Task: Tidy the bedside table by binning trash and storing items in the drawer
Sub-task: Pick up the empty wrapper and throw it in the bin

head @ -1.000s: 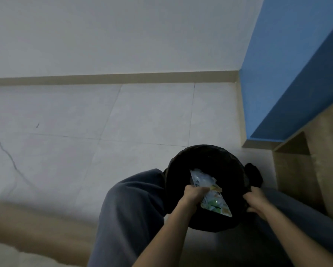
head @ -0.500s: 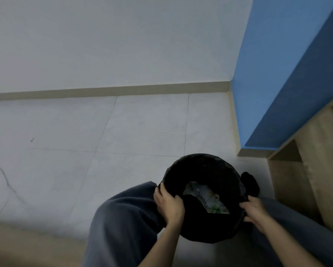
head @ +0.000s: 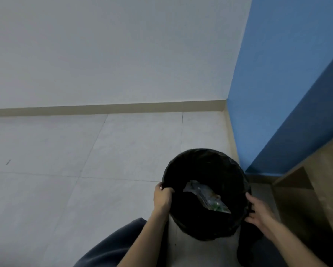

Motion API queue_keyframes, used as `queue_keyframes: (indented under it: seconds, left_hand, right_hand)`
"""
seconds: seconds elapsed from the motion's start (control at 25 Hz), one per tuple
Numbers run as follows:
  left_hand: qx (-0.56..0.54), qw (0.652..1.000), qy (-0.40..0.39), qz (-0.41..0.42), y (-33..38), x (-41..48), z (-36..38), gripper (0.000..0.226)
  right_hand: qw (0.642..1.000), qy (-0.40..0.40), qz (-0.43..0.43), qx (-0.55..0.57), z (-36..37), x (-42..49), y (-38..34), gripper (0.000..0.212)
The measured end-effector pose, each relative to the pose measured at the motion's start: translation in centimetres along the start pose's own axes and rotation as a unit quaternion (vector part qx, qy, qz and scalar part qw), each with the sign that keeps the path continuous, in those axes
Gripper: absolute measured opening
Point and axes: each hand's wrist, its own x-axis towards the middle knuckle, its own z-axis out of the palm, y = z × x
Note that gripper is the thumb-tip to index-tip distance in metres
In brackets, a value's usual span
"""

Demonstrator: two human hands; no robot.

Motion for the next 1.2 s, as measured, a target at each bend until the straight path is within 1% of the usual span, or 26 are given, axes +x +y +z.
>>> queue_keyframes:
  seconds: [0.12,0.28,0.36,0.44,0.52,0.56,0.64,0.68,0.72,0.76,0.8,0.84,0.88,0.92,1.0,1.04,1.12,1.2]
  left_hand:
    - [-0.031,0.999,-0.006,0.019,3.3,2.6,1.3,0.054]
    - [-0.104,0.992,-0.056,0.041,7.1,6.2,3.4,0.047]
    - [-0.132,0.985,-0.096,0.048,8.4,8.3,4.1,0.048]
    - [-0.15,0.978,-0.143,0.038,9.3,9.1,4.0,0.046]
    - [-0.149,0.976,-0.157,0.018,9.4,8.9,3.9,0.048]
    - [-0.134,0.983,-0.123,0.017,9.3,8.4,3.8,0.051]
    - [-0.073,0.997,0.008,0.036,8.5,6.3,3.7,0.056]
    - [-0.049,0.996,0.057,0.053,8.1,4.6,3.6,0.056]
    - [-0.036,0.994,0.08,0.068,7.7,2.5,3.9,0.056]
    - [-0.029,0.993,0.085,0.082,7.2,0.5,4.2,0.055]
    - [-0.022,0.992,0.08,0.095,6.5,-1.1,4.5,0.054]
    - [-0.015,0.992,0.068,0.106,6.1,-3.0,5.2,0.052]
    - [-0.01,0.991,0.052,0.126,5.6,-5.0,6.2,0.049]
    - [-0.003,0.988,0.029,0.152,5.1,-7.3,7.6,0.048]
    - [0.018,0.978,-0.036,0.202,4.2,-12.5,10.9,0.052]
    - [0.031,0.972,-0.081,0.22,4.0,-15.5,12.7,0.053]
    - [0.072,0.954,-0.177,0.232,3.5,-21.1,16.3,0.054]
    - [0.12,0.926,-0.27,0.234,2.8,-26.0,19.9,0.055]
  right_hand:
    - [0.998,-0.007,-0.015,0.063,1.4,3.0,-3.1,0.056]
    - [0.987,-0.033,-0.053,0.148,3.6,7.1,-7.2,0.063]
    - [0.979,-0.044,-0.072,0.186,4.5,8.5,-9.2,0.063]
    - [0.976,-0.043,-0.08,0.2,5.0,9.2,-10.4,0.064]
    - [0.975,-0.045,-0.077,0.203,4.7,9.4,-10.5,0.066]
    - [0.977,-0.039,-0.081,0.194,4.3,9.1,-10.3,0.066]
    - [0.986,-0.015,-0.104,0.129,3.2,7.4,-9.6,0.063]
    - [0.989,-0.001,-0.123,0.083,2.3,5.8,-9.3,0.059]
    - [0.987,0.006,-0.156,0.04,1.1,3.7,-8.9,0.057]
    - [0.982,0.006,-0.19,0.009,-0.1,1.3,-8.4,0.062]
    - [0.976,0.007,-0.218,-0.016,-1.4,-1.0,-7.9,0.076]
    - [0.966,0.026,-0.253,-0.039,-3.5,-3.6,-7.3,0.091]
    - [0.953,0.052,-0.293,-0.065,-5.8,-5.7,-6.8,0.092]
    - [0.938,0.084,-0.322,-0.095,-8.4,-8.4,-6.4,0.078]
    - [0.903,0.133,-0.372,-0.168,-13.1,-13.6,-5.6,0.033]
    - [0.874,0.172,-0.401,-0.214,-15.4,-15.9,-5.2,0.027]
    - [0.818,0.228,-0.439,-0.293,-18.7,-19.7,-4.1,0.033]
    - [0.774,0.284,-0.439,-0.357,-21.7,-22.6,-2.4,0.042]
